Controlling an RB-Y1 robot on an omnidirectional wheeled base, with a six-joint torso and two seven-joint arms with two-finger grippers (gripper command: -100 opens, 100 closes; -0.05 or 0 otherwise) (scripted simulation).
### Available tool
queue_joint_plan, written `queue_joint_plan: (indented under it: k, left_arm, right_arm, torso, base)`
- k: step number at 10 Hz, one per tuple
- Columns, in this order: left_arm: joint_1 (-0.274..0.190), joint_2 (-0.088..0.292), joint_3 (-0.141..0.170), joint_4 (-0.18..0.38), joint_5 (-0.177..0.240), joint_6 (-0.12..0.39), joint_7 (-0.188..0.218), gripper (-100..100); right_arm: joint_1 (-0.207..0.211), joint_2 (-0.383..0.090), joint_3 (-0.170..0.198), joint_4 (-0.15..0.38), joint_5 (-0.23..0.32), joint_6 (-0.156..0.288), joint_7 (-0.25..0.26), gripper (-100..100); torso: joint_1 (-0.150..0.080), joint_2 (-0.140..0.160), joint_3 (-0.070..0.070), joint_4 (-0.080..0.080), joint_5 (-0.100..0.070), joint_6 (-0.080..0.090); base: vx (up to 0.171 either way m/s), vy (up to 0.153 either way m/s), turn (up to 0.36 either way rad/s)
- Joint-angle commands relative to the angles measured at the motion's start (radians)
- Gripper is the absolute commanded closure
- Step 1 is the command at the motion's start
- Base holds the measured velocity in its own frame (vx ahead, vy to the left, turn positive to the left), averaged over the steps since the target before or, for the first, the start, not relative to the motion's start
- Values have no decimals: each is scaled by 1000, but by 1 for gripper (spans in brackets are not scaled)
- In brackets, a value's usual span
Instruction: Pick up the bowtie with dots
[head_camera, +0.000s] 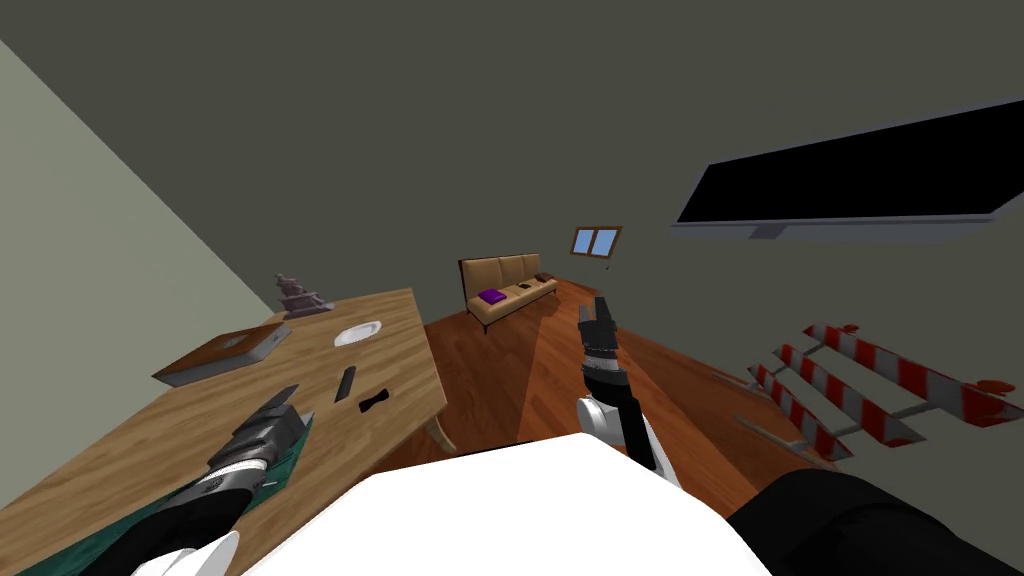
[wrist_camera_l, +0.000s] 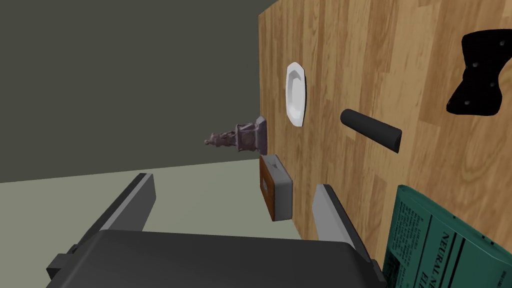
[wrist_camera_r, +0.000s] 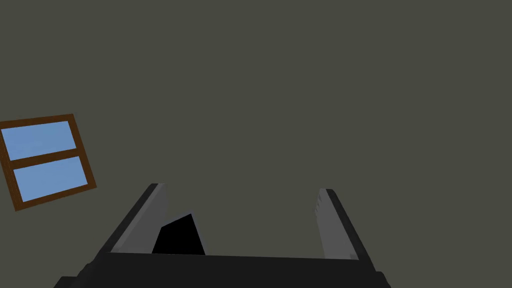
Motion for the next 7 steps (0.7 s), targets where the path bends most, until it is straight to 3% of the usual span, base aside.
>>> queue_joint_plan:
  k: [1,2,3,4,5,6,7]
  left_arm:
    - [1,2,44,33,13,50,0,-100]
    - [1,2,44,33,13,73,0,-100]
    - [3,8,84,67,26,106,2,-100]
    - [3,8,84,67,26,124,2,-100]
    - [4,13,123,102,38,159,4,-100]
    - [4,13,123,102,38,177,4,-100]
    - [3,16,162,130,49,227,5,-100]
  right_arm:
    - [0,0,0,0,0,0,0,0]
    - [0,0,0,0,0,0,0,0]
    - [0,0,0,0,0,0,0,0]
    - [0,0,0,0,0,0,0,0]
    - [0,0,0,0,0,0,0,0]
    - [0,0,0,0,0,0,0,0]
    - [0,0,0,0,0,0,0,0]
  torso:
    - [0,0,0,0,0,0]
    - [0,0,0,0,0,0]
    - [0,0,0,0,0,0]
    - [0,0,0,0,0,0]
    - [0,0,0,0,0,0]
    - [0,0,0,0,0,0]
    - [0,-1,0,0,0,0]
  base:
    - [-7,1,-150]
    - [-5,2,-129]
    - [-3,-1,-233]
    - [-2,4,-106]
    - [0,-1,-205]
    - [0,4,-112]
    - [5,0,-233]
